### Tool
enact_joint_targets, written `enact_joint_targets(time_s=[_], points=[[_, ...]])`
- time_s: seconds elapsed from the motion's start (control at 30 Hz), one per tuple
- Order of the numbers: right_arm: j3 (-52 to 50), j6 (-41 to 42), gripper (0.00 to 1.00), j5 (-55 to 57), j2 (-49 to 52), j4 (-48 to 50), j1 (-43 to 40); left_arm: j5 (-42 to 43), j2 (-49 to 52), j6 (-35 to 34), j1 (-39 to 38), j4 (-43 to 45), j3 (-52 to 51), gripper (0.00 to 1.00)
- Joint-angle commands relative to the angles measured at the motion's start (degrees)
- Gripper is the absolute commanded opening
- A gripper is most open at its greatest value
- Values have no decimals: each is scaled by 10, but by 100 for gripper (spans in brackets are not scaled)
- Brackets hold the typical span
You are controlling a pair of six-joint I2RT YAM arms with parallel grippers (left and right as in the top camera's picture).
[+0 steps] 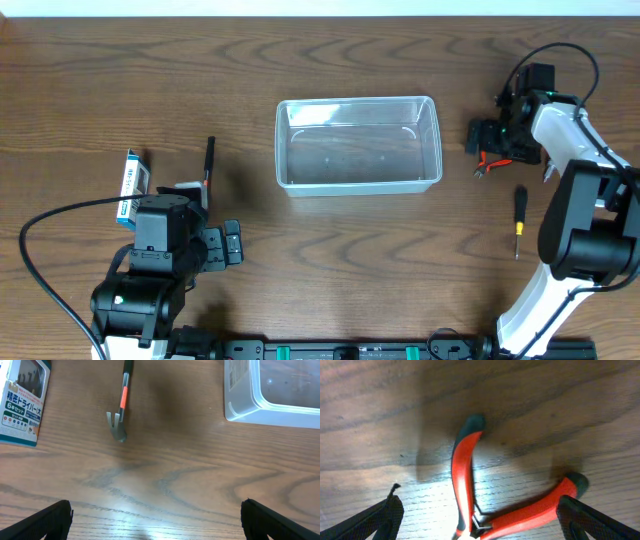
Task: Pack container
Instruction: 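Lower the right gripper and grasp the red pliers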
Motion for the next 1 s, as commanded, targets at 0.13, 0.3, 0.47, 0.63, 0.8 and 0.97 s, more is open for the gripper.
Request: enact_joint_targets(time_s=[0.13, 0.3, 0.47, 0.63, 0.8, 0.97], points=[[-5, -18, 99, -12, 44, 1, 13, -9, 0, -5, 3, -2, 7, 98], [-5, -28, 99, -20, 49, 6, 17, -9, 0, -5, 3, -2, 7, 98], [-5, -40, 99, -20, 49, 31, 17, -9, 0, -5, 3, -2, 7, 98], [-5, -48, 99, -21, 49, 37, 17, -9, 0, -5, 3, -2, 7, 98], [-5, -43, 99, -22, 49, 25, 21, -9, 0, -5, 3, -4, 7, 98], [-5, -38, 85, -22, 49, 16, 23, -9, 0, -5, 3, -4, 7, 98]])
